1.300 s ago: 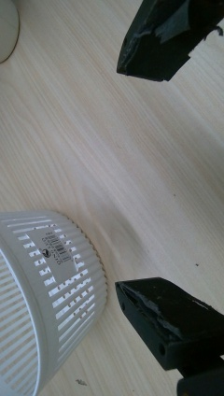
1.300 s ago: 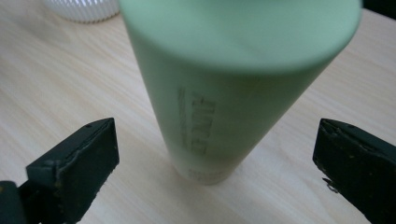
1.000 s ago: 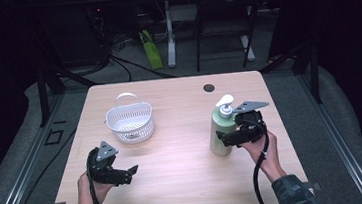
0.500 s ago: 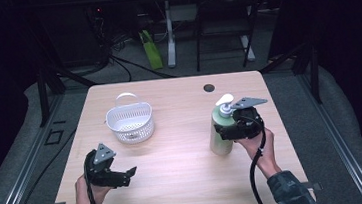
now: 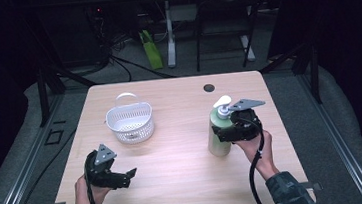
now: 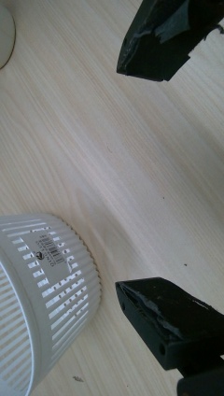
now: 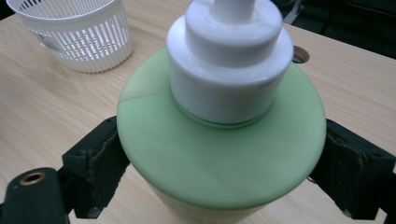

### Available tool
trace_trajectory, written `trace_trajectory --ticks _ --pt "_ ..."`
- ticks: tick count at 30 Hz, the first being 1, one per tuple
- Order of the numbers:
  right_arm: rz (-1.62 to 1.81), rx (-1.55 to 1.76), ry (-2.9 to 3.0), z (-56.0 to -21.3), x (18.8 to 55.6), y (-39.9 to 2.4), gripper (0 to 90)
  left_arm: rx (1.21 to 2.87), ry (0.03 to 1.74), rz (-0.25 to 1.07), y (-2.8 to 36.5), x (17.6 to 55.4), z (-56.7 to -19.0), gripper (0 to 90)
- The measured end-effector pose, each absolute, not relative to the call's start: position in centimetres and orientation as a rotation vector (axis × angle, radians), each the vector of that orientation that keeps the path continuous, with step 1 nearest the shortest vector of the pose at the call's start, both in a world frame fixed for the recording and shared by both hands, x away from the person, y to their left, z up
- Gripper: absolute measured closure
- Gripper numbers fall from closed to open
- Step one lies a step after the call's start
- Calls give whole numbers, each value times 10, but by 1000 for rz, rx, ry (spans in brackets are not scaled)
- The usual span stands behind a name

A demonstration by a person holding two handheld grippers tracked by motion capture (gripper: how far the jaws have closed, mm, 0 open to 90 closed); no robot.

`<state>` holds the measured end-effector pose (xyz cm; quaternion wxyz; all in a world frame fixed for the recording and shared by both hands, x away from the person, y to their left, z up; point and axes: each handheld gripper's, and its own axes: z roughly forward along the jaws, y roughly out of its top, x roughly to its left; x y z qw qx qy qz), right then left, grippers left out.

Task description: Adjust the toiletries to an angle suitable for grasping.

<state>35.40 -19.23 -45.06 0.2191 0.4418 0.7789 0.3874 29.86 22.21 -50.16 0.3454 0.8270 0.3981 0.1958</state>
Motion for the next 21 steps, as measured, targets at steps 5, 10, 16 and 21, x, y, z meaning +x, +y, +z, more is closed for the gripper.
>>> trace_trajectory --ticks 5,10,16,21 --pt "1076 1208 2170 -450 352 -187 117 2145 1032 512 222 298 -501 0" --pt "1078 1197 2183 -450 351 -182 117 2144 1038 522 223 299 -501 0" --pt "1093 1193 2205 -451 348 -174 117 2141 1053 524 225 299 -500 0" --pt "1092 1178 2216 -450 346 -169 117 2140 1051 528 225 299 -500 0"
